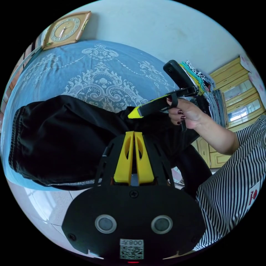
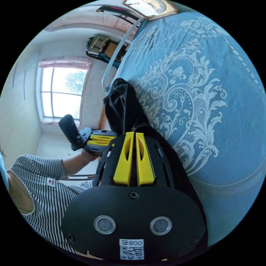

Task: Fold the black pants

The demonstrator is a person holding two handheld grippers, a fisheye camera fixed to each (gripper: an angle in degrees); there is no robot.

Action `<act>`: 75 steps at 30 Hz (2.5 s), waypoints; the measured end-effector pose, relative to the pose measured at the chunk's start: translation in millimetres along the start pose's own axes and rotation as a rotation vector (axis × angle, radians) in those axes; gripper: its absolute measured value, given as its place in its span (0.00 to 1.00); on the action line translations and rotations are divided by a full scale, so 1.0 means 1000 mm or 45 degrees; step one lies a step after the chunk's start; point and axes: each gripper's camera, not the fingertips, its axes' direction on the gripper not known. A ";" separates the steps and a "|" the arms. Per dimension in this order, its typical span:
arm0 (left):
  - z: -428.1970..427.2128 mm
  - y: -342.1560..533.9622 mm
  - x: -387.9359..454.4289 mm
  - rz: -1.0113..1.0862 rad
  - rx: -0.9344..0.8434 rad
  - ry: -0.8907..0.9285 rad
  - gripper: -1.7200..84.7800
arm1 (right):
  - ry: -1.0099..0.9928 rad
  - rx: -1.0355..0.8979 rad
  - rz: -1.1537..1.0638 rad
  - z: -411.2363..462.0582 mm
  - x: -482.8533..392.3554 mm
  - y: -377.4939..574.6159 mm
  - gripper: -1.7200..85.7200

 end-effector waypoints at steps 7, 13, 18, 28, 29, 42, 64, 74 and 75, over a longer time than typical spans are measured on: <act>-0.016 -0.006 -0.014 -0.011 0.043 -0.013 0.02 | -0.242 0.236 0.050 -0.064 0.058 0.003 0.03; -0.026 -0.027 -0.022 0.018 0.059 -0.049 0.03 | -0.172 0.261 0.085 -0.089 0.105 -0.008 0.02; -0.053 -0.053 -0.031 0.059 0.192 -0.021 0.04 | -0.141 0.220 0.107 -0.081 0.141 -0.023 0.02; -0.042 -0.119 -0.066 0.120 -0.033 -0.245 0.06 | -0.091 0.215 0.128 -0.082 0.183 -0.024 0.02; -0.042 -0.114 -0.076 0.074 -0.072 -0.318 0.06 | -0.103 0.220 0.143 -0.081 0.192 -0.021 0.02; -0.129 -0.041 -0.171 -0.428 0.126 -0.476 0.03 | -0.136 0.260 0.157 -0.097 0.218 0.001 0.02; -0.050 -0.127 -0.034 0.148 0.067 -0.104 0.04 | 0.010 0.010 0.115 -0.166 0.174 -0.059 0.03; 0.007 -0.145 -0.021 0.204 -0.121 -0.250 0.02 | 0.344 0.146 0.027 -0.260 0.061 0.076 0.02; 0.006 -0.142 -0.023 0.184 -0.108 -0.241 0.02 | 0.400 0.102 0.040 -0.250 0.045 0.099 0.02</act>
